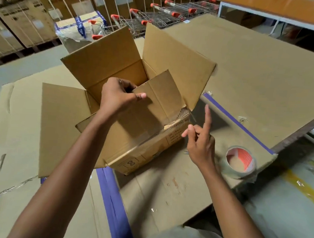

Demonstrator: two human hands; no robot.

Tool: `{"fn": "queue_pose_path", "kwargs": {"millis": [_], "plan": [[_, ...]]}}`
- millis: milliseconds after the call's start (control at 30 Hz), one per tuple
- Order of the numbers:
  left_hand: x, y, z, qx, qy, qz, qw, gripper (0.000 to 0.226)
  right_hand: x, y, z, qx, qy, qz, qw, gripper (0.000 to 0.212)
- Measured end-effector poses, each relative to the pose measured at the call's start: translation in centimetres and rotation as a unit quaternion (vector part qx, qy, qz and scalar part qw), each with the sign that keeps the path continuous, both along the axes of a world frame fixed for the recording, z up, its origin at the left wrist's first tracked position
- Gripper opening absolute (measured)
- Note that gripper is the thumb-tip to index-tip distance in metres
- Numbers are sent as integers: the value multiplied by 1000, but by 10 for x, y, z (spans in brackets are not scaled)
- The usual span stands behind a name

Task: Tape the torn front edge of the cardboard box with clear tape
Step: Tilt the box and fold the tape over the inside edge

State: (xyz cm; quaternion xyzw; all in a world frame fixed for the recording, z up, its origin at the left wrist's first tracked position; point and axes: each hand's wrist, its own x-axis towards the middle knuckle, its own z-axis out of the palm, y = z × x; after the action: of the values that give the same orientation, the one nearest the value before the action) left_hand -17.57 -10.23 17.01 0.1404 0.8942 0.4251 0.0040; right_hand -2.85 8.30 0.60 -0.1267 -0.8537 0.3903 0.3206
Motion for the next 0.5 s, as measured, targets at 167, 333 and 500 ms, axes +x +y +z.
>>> {"fn": "queue_pose_path", "kwargs": {"millis": [167,333,500], "plan": [[0,17,-4,-24,12,13,1000,30,-4,2,-6,106,-154,-22,982,80],[-5,21,-5,-26,5,28,999,36,-3,-4,-4,87,-192,-32,977,93],[-4,22,-8,-25,5,31,999,41,0,-7,-1,71,-266,-8,961,107]]}}
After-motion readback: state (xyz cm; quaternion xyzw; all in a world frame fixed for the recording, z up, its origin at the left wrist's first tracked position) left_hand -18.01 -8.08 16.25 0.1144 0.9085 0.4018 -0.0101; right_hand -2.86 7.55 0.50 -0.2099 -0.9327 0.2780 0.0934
